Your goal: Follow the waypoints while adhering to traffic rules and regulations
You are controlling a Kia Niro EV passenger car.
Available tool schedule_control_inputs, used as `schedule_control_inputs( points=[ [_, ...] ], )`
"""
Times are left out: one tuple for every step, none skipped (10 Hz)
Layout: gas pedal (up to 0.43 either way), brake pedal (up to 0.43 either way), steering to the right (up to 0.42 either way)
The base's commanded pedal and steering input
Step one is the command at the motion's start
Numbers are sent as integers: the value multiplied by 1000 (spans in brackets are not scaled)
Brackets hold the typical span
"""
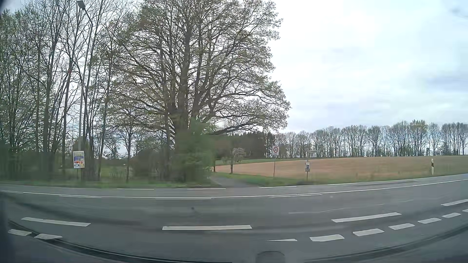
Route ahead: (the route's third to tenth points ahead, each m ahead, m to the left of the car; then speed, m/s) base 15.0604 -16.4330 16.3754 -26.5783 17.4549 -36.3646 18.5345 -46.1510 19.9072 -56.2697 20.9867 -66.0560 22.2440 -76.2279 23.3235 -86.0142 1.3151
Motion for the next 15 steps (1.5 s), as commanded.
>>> schedule_control_inputs(
  points=[
    [390,0,189],
    [390,0,192],
    [390,0,196],
    [390,0,199],
    [378,0,202],
    [378,0,212],
    [378,0,228],
    [378,0,245],
    [378,0,272],
    [378,0,310],
    [378,0,342],
    [390,0,391],
    [390,0,437],
    [390,0,492],
    [378,0,545]
  ],
)
